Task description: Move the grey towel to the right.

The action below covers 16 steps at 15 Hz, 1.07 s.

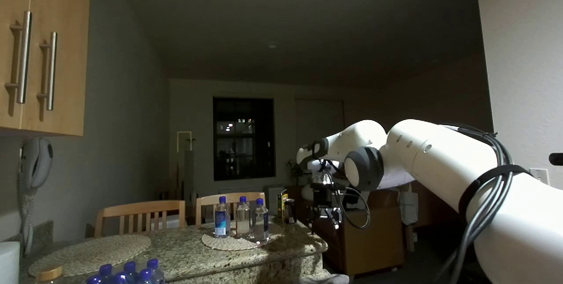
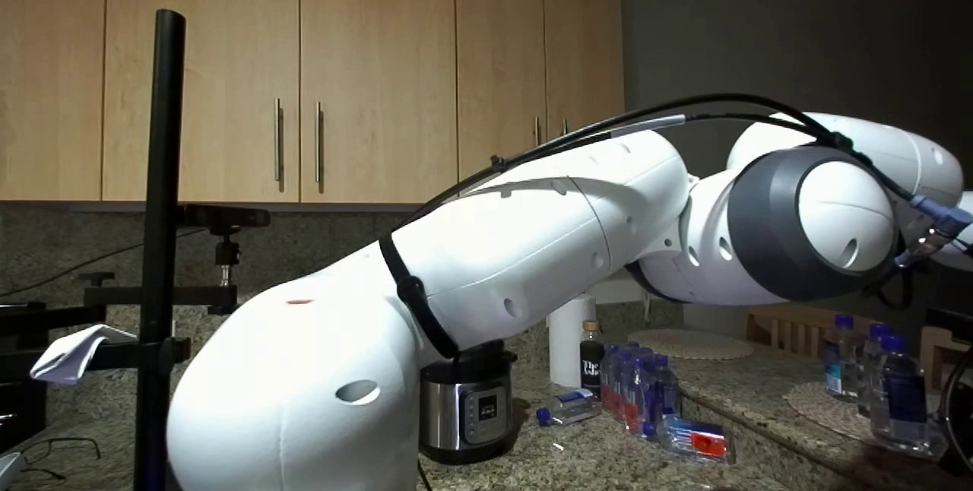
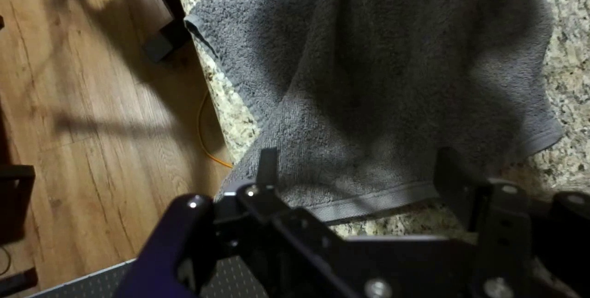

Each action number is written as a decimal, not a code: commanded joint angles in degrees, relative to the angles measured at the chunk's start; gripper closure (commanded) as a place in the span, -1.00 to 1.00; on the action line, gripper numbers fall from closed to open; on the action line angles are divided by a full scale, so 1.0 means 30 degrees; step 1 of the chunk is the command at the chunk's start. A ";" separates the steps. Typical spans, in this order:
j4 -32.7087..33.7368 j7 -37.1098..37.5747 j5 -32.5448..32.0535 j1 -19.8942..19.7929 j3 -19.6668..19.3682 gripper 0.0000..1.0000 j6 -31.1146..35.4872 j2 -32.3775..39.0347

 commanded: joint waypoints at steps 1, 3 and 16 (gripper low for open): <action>0.1282 -0.1861 -0.0784 -0.0064 -0.0164 -1.00 0.0415 0.0738; 0.1289 -0.1794 -0.0811 0.0542 -0.0111 -1.00 -0.1114 -0.0917; -0.1737 0.2385 -0.0972 0.7521 -0.1913 -1.00 1.0908 -0.4397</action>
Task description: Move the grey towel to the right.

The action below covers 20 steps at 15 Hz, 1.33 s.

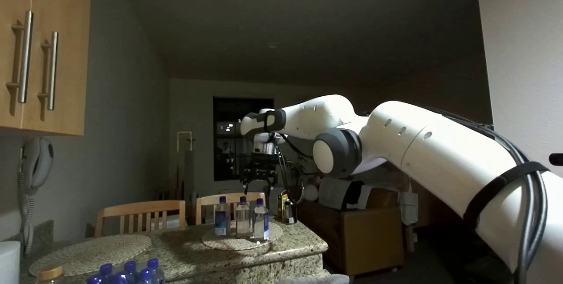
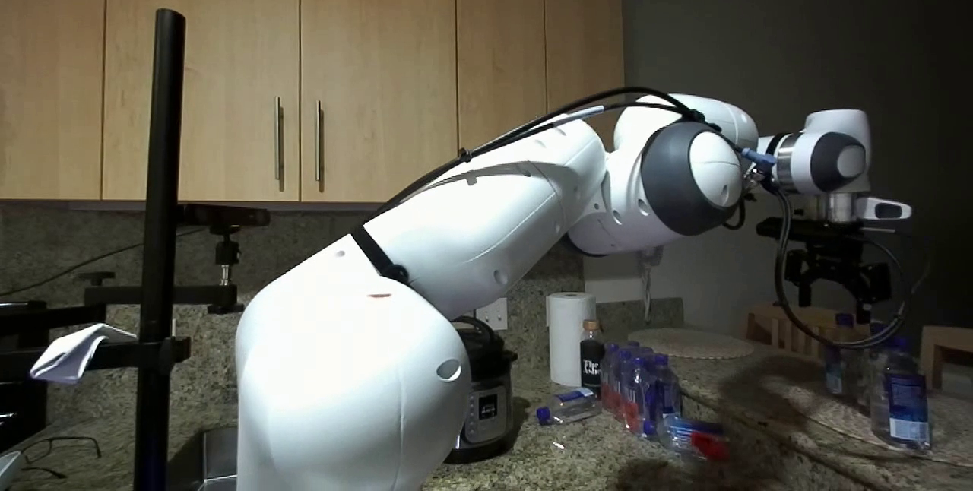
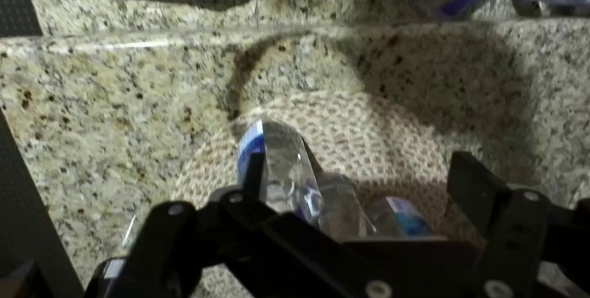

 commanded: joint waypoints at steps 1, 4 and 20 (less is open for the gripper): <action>-0.3488 0.2173 -0.0411 0.1242 -0.1253 -1.00 0.4121 -0.1982; -0.5890 0.4327 -0.0518 0.2533 -0.2480 -1.00 0.8083 -0.2985; -1.8388 1.3994 -0.9544 0.7544 -0.1939 -1.00 0.8289 -1.2127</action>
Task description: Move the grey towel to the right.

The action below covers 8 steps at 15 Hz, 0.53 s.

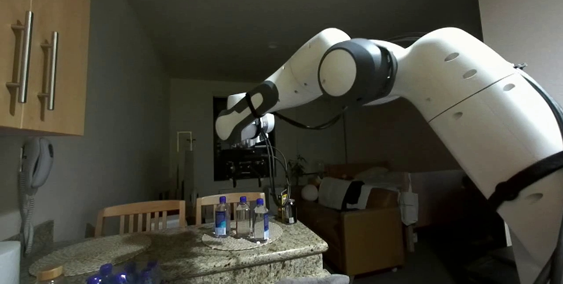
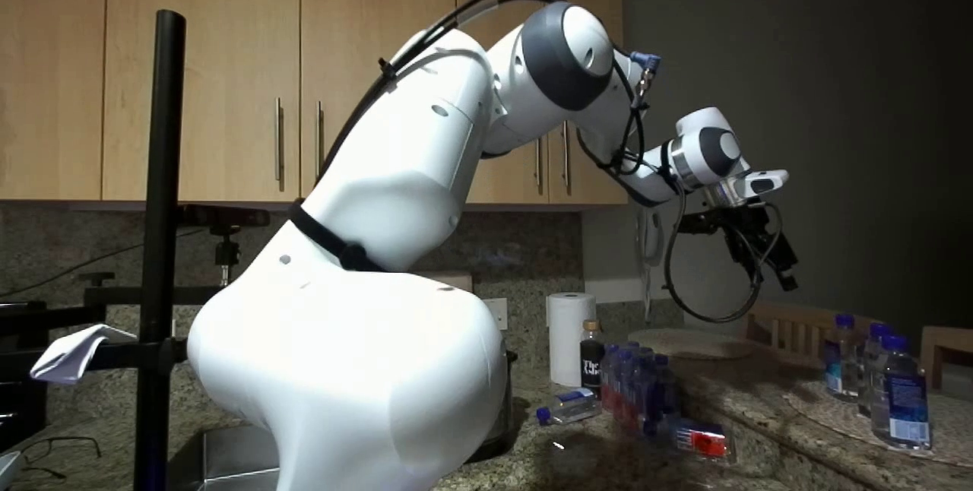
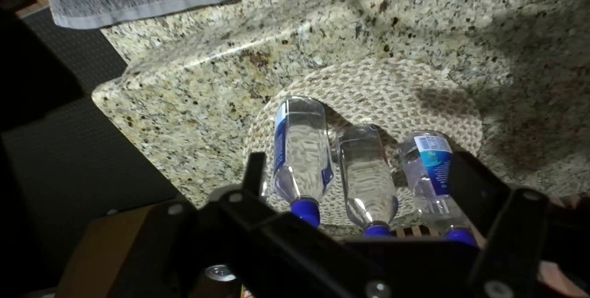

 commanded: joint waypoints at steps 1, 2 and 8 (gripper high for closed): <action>-0.4586 0.3565 -0.2749 -0.0027 0.1372 -1.00 0.0154 -0.3735; -0.5486 0.4255 -0.3387 -0.0169 0.1792 -1.00 0.0129 -0.4482; -1.1284 0.2925 -0.4075 -0.2103 0.4657 -1.00 -0.0774 -0.9180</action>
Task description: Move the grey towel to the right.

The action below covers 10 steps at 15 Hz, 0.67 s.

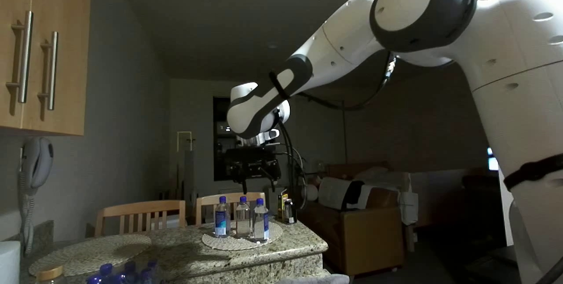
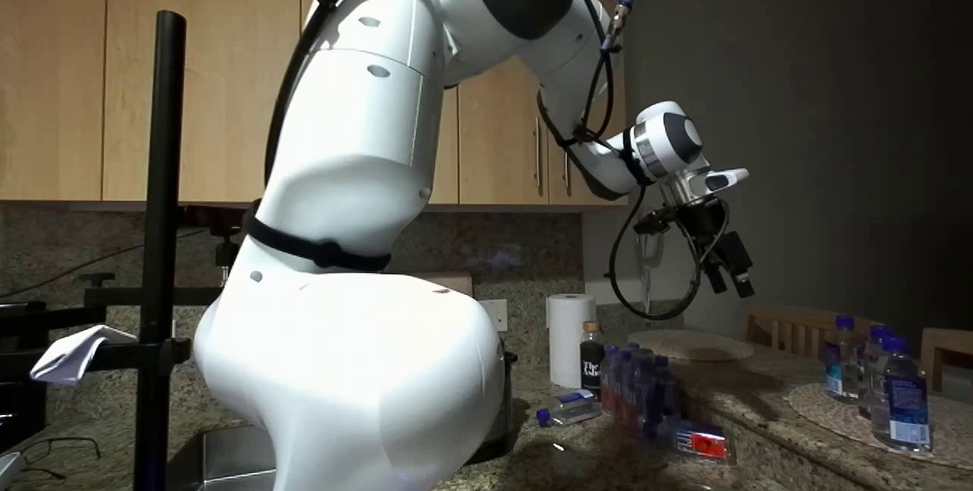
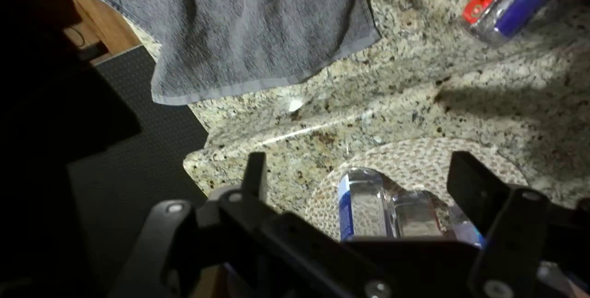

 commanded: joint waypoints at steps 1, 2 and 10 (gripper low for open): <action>-0.4166 -0.1187 -0.0132 -0.1657 0.1818 -1.00 -0.0146 -0.3471; -0.4730 -0.1780 0.0122 -0.2066 0.2132 -1.00 -0.0082 -0.3922; -0.4913 -1.2291 0.4925 -0.4468 0.2404 -1.00 0.0360 -0.4263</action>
